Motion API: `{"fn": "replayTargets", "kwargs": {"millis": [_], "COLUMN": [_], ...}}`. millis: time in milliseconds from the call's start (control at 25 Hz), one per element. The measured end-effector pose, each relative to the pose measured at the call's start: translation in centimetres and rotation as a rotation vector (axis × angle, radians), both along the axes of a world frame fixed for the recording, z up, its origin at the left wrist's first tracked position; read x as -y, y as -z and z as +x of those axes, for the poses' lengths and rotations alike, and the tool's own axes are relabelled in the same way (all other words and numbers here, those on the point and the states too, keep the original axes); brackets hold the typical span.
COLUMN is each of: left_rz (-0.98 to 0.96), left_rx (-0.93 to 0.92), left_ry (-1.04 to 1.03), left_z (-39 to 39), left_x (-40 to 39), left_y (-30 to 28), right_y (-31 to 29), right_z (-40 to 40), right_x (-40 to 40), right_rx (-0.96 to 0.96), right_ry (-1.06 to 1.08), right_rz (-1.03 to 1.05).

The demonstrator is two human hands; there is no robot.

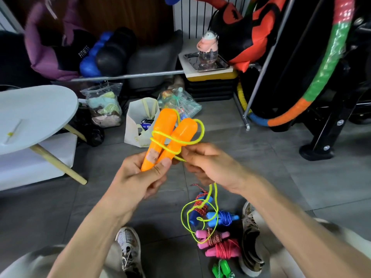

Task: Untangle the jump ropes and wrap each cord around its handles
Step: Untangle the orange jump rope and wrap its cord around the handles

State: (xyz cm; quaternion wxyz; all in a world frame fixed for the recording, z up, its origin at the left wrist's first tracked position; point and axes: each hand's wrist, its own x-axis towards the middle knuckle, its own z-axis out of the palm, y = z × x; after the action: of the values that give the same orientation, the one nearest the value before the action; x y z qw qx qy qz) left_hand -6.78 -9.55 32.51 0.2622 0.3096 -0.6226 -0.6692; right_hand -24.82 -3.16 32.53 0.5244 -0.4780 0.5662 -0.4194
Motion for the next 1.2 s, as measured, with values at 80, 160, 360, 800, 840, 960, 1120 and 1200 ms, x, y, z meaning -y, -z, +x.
{"fn": "replayTargets", "kwargs": {"millis": [80,160,360,800,840,960,1120,1200], "left_rz": [-0.078,-0.152,-0.391,-0.287,-0.292,-0.283,-0.324,-0.360], "left_rx": [0.099,0.156,0.271,0.362,0.396,0.506,0.589,0.663], "left_ry": [-0.066,-0.112,-0.109,0.105,0.114,0.134,0.160,0.141], "left_z": [-0.1,-0.3,-0.4,-0.8,-0.9,-1.1,-1.4,-1.2], "left_x": [0.2,0.2,0.4,-0.2,-0.3,-0.6,-0.8,-0.4], "left_y": [0.3,0.6,0.9,1.5,1.4,1.1,1.4,1.7], "right_y": [0.3,0.6,0.4,-0.1,0.2,0.9,1.2,0.7], "right_z": [0.3,0.4,0.2,-0.9,-1.1,-1.6,-2.0,-1.8], "right_x": [0.1,0.1,-0.3,0.2,0.4,0.8,1.1,0.8], "right_rx": [-0.286,-0.452,-0.562,-0.055,-0.096,0.202,0.267,-0.072], "right_ry": [-0.012,-0.027,0.041,0.444,0.504,0.728,0.697,0.397], "right_rz": [-0.058,-0.119,-0.200,-0.260,-0.241,0.058,0.186,-0.034]}}
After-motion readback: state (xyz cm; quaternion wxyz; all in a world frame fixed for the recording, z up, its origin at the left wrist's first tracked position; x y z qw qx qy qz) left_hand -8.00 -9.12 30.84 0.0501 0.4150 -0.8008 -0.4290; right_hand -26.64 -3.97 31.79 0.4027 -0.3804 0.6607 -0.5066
